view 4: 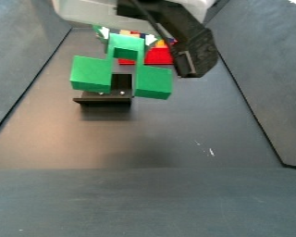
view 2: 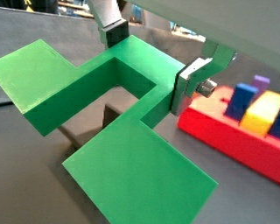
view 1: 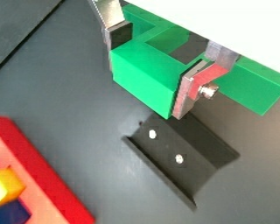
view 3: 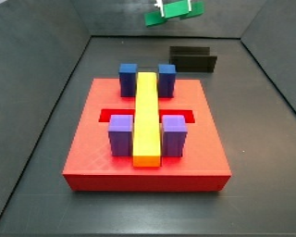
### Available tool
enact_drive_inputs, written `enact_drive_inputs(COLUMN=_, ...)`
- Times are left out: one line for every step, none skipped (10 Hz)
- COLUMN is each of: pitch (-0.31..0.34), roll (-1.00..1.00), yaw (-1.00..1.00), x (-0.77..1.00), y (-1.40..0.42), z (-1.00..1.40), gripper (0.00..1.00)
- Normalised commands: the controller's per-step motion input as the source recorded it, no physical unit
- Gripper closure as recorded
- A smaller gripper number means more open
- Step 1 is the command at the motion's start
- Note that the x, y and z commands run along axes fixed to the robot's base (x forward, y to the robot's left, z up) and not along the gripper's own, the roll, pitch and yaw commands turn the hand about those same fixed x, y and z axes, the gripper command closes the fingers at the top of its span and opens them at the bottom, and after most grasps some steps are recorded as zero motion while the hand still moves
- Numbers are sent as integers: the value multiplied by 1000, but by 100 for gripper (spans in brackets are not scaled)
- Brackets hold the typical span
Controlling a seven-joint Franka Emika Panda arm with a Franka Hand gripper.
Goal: Pick up the green object. Move up. Place the green object on the fixture. Regrasp the green object. Move to above the board. Insert the green object.
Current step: Place the green object on the fixture.
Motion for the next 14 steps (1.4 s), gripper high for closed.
enact_drive_inputs(pitch=0, roll=-437, yaw=0, x=323, y=-23, z=0, gripper=100)
enact_drive_inputs(pitch=0, roll=-334, yaw=0, x=291, y=-31, z=0, gripper=100)
enact_drive_inputs(pitch=-20, roll=-380, yaw=0, x=266, y=-37, z=0, gripper=100)
enact_drive_inputs(pitch=-37, roll=-411, yaw=0, x=266, y=-46, z=0, gripper=100)
enact_drive_inputs(pitch=-63, roll=-460, yaw=0, x=243, y=-49, z=0, gripper=100)
enact_drive_inputs(pitch=-106, roll=-514, yaw=-26, x=203, y=-71, z=0, gripper=100)
enact_drive_inputs(pitch=-126, roll=-466, yaw=-163, x=143, y=-134, z=0, gripper=100)
enact_drive_inputs(pitch=-154, roll=-474, yaw=-254, x=86, y=-151, z=0, gripper=100)
enact_drive_inputs(pitch=-260, roll=-614, yaw=-411, x=89, y=-131, z=0, gripper=100)
enact_drive_inputs(pitch=-294, roll=-649, yaw=-454, x=69, y=-137, z=0, gripper=100)
enact_drive_inputs(pitch=-249, roll=-609, yaw=-454, x=106, y=-169, z=0, gripper=100)
enact_drive_inputs(pitch=-120, roll=-249, yaw=-349, x=40, y=-169, z=-29, gripper=100)
enact_drive_inputs(pitch=0, roll=6, yaw=-226, x=77, y=-211, z=-197, gripper=100)
enact_drive_inputs(pitch=86, roll=71, yaw=-286, x=149, y=-263, z=-337, gripper=100)
